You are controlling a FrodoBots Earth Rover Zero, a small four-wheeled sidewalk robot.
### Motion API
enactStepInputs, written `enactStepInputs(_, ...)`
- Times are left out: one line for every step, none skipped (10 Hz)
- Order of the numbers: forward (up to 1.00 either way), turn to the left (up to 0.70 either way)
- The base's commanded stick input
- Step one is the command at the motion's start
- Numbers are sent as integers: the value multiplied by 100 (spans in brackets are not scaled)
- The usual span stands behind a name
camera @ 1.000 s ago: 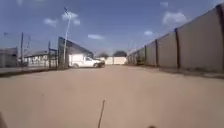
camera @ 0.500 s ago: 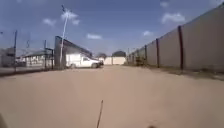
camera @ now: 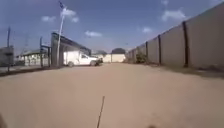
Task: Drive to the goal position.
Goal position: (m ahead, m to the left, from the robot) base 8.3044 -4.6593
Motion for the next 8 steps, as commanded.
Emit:
enactStepInputs(100,0)
enactStepInputs(100,0)
enactStepInputs(100,0)
enactStepInputs(100,0)
enactStepInputs(100,0)
enactStepInputs(100,0)
enactStepInputs(100,0)
enactStepInputs(100,0)
